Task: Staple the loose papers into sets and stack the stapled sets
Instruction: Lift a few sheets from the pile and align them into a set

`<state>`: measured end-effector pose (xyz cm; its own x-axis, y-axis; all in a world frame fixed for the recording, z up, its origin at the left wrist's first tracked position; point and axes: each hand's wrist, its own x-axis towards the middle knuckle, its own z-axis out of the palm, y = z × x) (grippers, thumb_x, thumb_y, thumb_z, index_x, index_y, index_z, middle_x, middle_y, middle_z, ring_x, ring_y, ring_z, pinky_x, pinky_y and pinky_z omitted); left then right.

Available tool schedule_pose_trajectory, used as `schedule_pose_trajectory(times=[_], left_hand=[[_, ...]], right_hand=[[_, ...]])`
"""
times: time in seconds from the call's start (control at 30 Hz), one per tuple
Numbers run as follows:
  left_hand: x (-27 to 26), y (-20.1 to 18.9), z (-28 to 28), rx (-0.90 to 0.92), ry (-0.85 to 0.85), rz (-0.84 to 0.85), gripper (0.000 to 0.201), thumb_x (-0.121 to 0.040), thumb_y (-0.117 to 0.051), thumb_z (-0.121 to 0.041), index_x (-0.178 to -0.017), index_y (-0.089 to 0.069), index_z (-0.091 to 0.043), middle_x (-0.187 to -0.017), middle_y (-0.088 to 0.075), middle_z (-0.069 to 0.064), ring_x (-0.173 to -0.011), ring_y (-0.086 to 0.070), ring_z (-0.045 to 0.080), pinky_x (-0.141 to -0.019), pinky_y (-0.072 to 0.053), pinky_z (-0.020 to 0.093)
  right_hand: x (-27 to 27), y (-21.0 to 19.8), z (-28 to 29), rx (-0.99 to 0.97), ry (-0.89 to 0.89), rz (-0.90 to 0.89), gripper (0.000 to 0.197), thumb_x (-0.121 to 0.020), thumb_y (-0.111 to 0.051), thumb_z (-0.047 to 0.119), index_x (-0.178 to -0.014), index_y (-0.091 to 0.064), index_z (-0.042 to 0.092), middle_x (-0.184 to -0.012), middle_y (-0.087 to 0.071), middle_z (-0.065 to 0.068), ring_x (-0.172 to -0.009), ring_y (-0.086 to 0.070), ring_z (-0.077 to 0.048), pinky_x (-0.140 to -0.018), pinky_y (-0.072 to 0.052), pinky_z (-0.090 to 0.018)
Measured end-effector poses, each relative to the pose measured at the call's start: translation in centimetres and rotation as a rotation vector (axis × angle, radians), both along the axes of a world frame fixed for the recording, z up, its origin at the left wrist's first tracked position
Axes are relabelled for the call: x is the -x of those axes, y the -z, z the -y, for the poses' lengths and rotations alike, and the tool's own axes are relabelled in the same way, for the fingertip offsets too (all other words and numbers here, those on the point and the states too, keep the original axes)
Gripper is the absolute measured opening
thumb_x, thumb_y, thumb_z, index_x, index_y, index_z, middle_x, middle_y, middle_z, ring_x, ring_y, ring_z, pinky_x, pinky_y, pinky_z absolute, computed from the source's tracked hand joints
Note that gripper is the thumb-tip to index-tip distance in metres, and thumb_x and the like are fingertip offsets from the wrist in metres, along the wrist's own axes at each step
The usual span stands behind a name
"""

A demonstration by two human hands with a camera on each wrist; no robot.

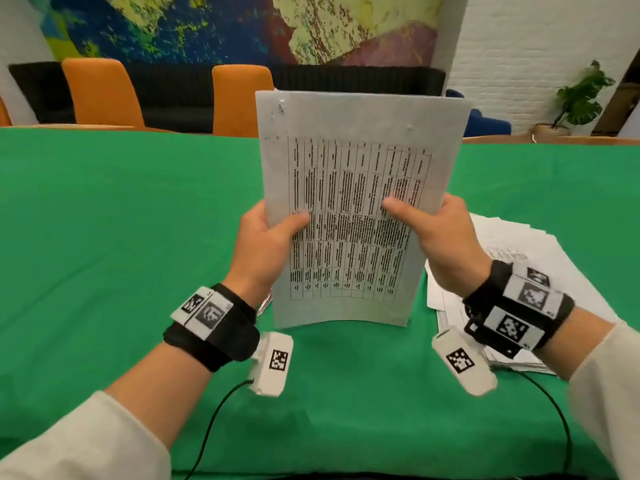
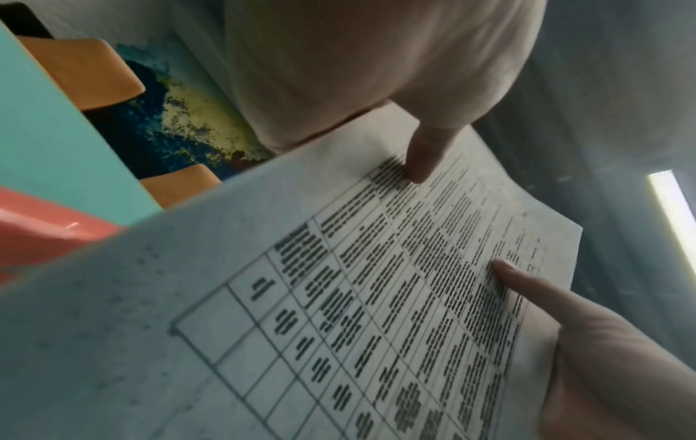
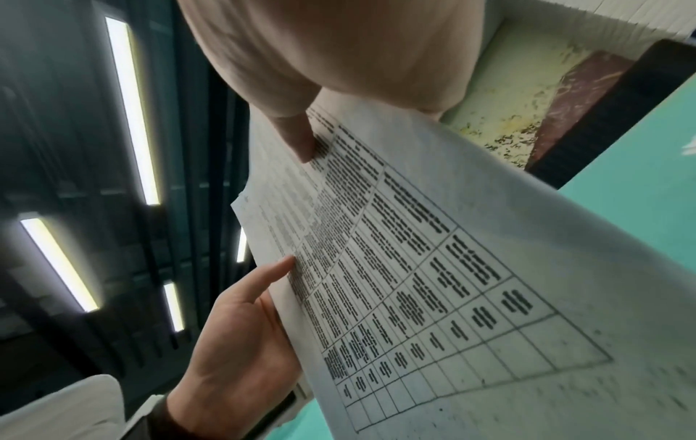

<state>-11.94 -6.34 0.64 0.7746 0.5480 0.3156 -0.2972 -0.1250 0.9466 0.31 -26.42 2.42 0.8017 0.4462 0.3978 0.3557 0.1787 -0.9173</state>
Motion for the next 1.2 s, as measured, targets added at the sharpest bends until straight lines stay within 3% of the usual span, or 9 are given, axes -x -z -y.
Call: schedule_pose_trajectory(times=[0.27,0.37,0.47,0.53,0.63,0.83,1.03,1.1,1.2], left_hand=[[-0.9,-8.1,-0.1,-0.141,0.018,0.241,0.023,-0.099,-0.059,0.000,-0.119,-0.068,-0.010,-0.113,-0.078,0.002,-0.106,-0.075,0.019,-0.086,-0.061,0.033],[-1.0,-5.1,0.2,-0.110,-0.009,0.176,0.026,-0.099,-0.061,-0.001,-0.124,-0.067,-0.006,-0.117,-0.077,0.003,-0.110,-0.073,0.020,-0.094,-0.060,0.039],[-0.6,-0.5,0.4,-0.076,-0.005,0.067,0.030,-0.097,-0.065,-0.006,-0.127,-0.067,-0.006,-0.120,-0.077,0.005,-0.112,-0.073,0.024,-0.102,-0.057,0.053],[-0.7,0.1,0.5,-0.053,-0.009,0.060,0.029,-0.097,-0.065,-0.008,-0.127,-0.067,-0.007,-0.119,-0.077,0.005,-0.111,-0.073,0.024,-0.102,-0.056,0.053],[-1.7,-2.7,0.5,-0.044,-0.038,0.115,0.038,-0.093,-0.063,-0.012,-0.130,-0.065,-0.002,-0.121,-0.076,0.006,-0.112,-0.072,0.022,-0.101,-0.057,0.046],[-3.2,-7.5,0.0,-0.100,-0.055,0.217,0.024,-0.099,-0.059,0.000,-0.120,-0.069,-0.003,-0.110,-0.078,0.002,-0.099,-0.075,0.014,-0.080,-0.059,0.026],[-2.1,0.1,0.7,-0.021,-0.037,0.018,0.032,-0.092,-0.069,-0.019,-0.123,-0.070,-0.010,-0.117,-0.077,0.004,-0.111,-0.073,0.025,-0.102,-0.056,0.055],[-1.9,0.2,1.1,0.001,-0.033,0.014,0.027,-0.095,-0.069,-0.016,-0.122,-0.070,-0.012,-0.117,-0.077,0.004,-0.111,-0.073,0.027,-0.103,-0.054,0.057],[-2.1,-2.1,1.0,-0.011,-0.027,0.068,0.027,-0.097,-0.066,-0.010,-0.124,-0.070,-0.008,-0.117,-0.077,0.004,-0.110,-0.073,0.023,-0.102,-0.056,0.052]], right_hand=[[-1.0,-7.1,-0.4,-0.204,-0.016,0.147,0.018,-0.096,-0.071,0.009,-0.114,-0.070,0.014,-0.116,-0.077,-0.006,-0.112,-0.073,-0.026,-0.096,-0.059,-0.050],[-1.2,-5.3,-0.3,-0.134,0.000,0.131,0.023,-0.096,-0.071,0.010,-0.119,-0.069,0.012,-0.119,-0.076,-0.007,-0.113,-0.073,-0.025,-0.098,-0.059,-0.050],[-0.9,-1.4,0.0,-0.028,0.013,0.086,0.027,-0.093,-0.076,0.011,-0.118,-0.071,0.019,-0.117,-0.078,-0.003,-0.110,-0.074,-0.022,-0.101,-0.058,-0.047],[-0.8,-0.5,0.0,0.003,0.018,0.068,0.027,-0.093,-0.075,0.010,-0.116,-0.071,0.023,-0.114,-0.078,0.000,-0.108,-0.074,-0.019,-0.100,-0.059,-0.044],[-1.0,-2.2,-0.5,-0.023,0.018,0.067,0.021,-0.097,-0.070,0.009,-0.115,-0.071,0.019,-0.112,-0.079,-0.002,-0.105,-0.075,-0.020,-0.094,-0.061,-0.043],[-2.2,-6.6,-0.7,-0.136,0.058,0.131,0.026,-0.097,-0.071,0.010,-0.122,-0.068,0.011,-0.118,-0.076,-0.004,-0.110,-0.073,-0.018,-0.092,-0.060,-0.034],[-1.6,0.2,-0.2,0.039,0.034,-0.035,0.022,-0.093,-0.074,0.014,-0.115,-0.071,0.020,-0.111,-0.078,-0.001,-0.106,-0.074,-0.019,-0.099,-0.059,-0.044],[-1.5,1.1,-0.2,0.047,0.039,-0.068,0.021,-0.092,-0.075,0.015,-0.113,-0.072,0.019,-0.112,-0.078,-0.004,-0.106,-0.074,-0.024,-0.100,-0.058,-0.050],[-1.6,-0.4,0.0,-0.047,0.015,-0.025,0.022,-0.094,-0.073,0.008,-0.113,-0.072,0.018,-0.113,-0.078,-0.004,-0.106,-0.075,-0.024,-0.095,-0.060,-0.046]])
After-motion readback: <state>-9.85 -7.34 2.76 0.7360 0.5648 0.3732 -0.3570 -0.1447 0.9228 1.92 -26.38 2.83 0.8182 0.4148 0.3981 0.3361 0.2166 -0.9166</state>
